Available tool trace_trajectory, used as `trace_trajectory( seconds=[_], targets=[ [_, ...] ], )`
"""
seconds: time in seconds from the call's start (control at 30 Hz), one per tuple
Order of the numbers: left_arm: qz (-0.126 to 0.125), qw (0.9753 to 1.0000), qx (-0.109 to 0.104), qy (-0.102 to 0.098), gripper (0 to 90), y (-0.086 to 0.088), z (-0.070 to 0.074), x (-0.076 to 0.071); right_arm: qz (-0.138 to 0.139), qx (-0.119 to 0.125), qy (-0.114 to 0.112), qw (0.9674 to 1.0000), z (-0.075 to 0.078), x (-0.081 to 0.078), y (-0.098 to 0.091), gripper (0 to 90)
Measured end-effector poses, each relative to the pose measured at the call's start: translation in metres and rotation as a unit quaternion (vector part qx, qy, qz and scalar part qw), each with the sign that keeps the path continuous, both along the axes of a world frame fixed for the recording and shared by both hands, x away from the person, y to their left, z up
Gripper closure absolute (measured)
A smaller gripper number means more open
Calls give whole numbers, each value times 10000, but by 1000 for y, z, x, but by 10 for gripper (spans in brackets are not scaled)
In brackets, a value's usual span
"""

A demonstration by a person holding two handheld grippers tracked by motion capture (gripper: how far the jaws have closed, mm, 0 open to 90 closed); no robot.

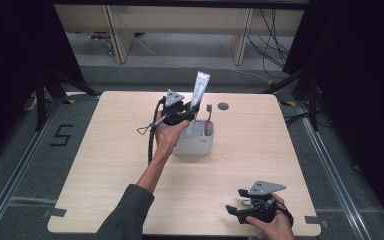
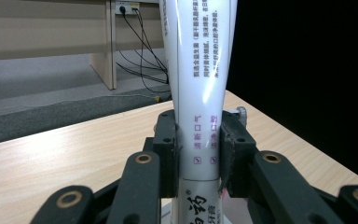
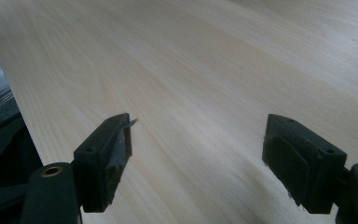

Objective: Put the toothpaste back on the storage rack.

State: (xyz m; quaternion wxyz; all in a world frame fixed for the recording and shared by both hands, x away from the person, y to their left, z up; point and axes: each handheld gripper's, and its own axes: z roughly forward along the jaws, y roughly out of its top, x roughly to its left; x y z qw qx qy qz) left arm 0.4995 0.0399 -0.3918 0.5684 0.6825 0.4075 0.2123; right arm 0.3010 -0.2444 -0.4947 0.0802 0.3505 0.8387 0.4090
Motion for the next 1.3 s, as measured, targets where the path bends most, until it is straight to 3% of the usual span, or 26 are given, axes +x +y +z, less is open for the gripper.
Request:
trace_trajectory(
  seconds=[0.4, 0.47, 0.6, 0.63, 0.73, 0.77, 1.3],
  targets=[
    [9, 10000, 85, 18, 712, 0, -7, 3, -11, 30, 20, 10000, 0, 0, 0, 248],
    [23, 10000, -27, 36, 712, 0, -12, 2, 5, 34, 26, 10000, 0, 0, 0, 248],
    [42, 9999, -22, 106, 711, 0, -19, 3, 85, 46, 2, 10000, 0, 0, 0, 248],
    [40, 9999, -11, 116, 711, 1, -20, 3, -52, 94, 201, 9997, 0, -2, 2, 248],
    [25, 9999, -43, 106, 710, 1, -22, 2, -7, 23, 90, 10000, 0, -1, 1, 248],
    [30, 9999, -8, 113, 709, 1, -23, 2, -63, 67, 181, 9998, 0, -2, 2, 248],
    [23, 9997, 119, 235, 704, 7, -33, -3, -5, 45, 124, 9999, -1, -1, 3, 248]
  ],
)
